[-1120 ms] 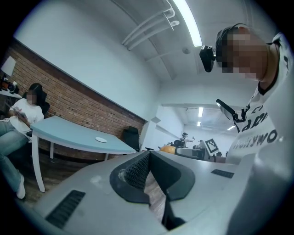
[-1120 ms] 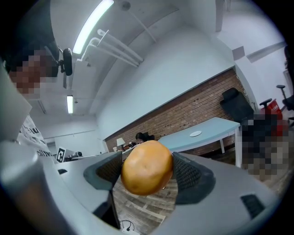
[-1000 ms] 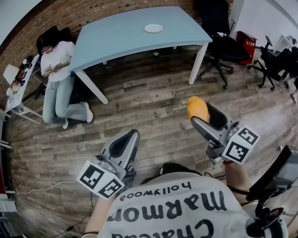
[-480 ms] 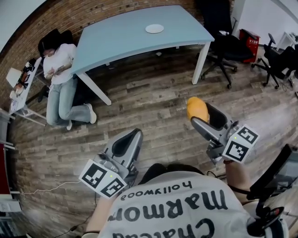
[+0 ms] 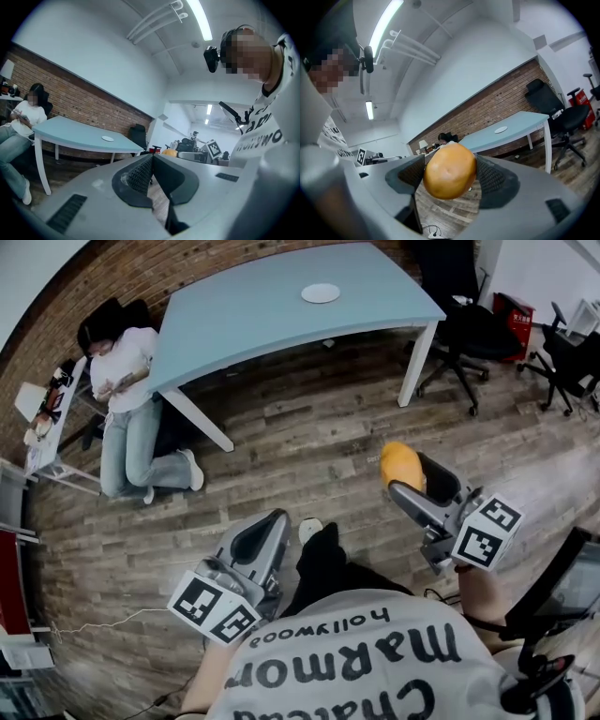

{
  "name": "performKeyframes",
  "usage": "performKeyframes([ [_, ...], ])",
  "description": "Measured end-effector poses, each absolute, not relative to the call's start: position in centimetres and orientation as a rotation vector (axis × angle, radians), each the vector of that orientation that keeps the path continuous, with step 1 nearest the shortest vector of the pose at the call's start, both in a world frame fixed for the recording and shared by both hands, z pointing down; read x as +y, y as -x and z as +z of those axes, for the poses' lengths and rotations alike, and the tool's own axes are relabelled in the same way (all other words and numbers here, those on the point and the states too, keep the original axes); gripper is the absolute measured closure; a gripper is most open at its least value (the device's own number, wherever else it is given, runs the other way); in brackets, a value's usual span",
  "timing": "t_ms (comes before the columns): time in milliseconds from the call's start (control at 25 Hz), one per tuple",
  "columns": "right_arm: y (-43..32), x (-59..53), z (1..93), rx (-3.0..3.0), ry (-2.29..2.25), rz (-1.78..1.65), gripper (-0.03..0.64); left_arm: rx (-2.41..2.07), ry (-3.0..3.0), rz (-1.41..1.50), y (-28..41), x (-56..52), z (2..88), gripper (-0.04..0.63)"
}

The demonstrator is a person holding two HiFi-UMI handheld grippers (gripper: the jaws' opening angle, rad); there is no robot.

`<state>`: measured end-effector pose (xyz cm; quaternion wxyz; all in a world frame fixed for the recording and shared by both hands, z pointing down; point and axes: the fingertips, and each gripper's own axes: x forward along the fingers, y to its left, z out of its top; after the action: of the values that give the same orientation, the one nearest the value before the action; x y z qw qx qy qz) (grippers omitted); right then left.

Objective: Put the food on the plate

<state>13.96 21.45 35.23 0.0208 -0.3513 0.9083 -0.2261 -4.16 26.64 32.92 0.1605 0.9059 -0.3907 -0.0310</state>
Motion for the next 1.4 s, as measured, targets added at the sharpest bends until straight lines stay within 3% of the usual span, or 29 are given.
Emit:
performKeyframes([
  [1400, -3.8, -8.1, 30.2, 2.701, 1.319, -0.624, 0.287, -0.927, -2.712, -0.123, 15.4, -6.2, 27.6, 0.589],
])
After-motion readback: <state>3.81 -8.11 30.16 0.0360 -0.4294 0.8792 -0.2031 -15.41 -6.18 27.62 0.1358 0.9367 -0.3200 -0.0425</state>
